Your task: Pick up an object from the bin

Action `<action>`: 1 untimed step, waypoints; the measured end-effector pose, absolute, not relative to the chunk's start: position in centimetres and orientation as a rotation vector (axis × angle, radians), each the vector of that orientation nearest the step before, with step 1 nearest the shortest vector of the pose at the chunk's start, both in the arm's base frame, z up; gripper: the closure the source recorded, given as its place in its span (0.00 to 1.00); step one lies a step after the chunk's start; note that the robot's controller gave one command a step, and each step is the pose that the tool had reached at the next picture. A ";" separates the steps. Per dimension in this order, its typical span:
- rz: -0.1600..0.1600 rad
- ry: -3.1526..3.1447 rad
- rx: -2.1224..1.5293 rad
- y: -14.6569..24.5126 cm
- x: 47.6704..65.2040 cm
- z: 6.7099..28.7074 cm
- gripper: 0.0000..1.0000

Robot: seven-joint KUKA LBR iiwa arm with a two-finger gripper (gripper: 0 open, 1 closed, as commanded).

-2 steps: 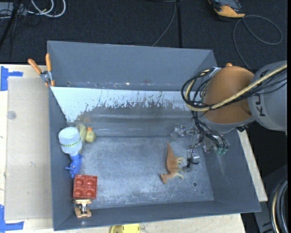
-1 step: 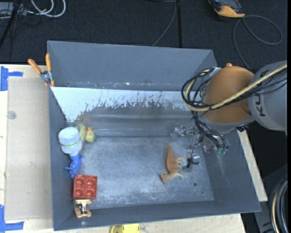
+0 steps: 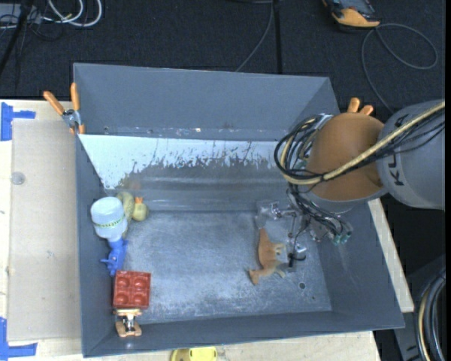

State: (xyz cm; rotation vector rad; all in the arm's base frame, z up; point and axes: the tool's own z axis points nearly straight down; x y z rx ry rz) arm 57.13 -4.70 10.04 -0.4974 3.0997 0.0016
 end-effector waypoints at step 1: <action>0.006 2.817 -1.397 -2.5 57.2 7.4 1.00</action>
Offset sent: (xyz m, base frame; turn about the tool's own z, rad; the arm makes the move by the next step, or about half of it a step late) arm 0.0000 0.0000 0.0000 0.0000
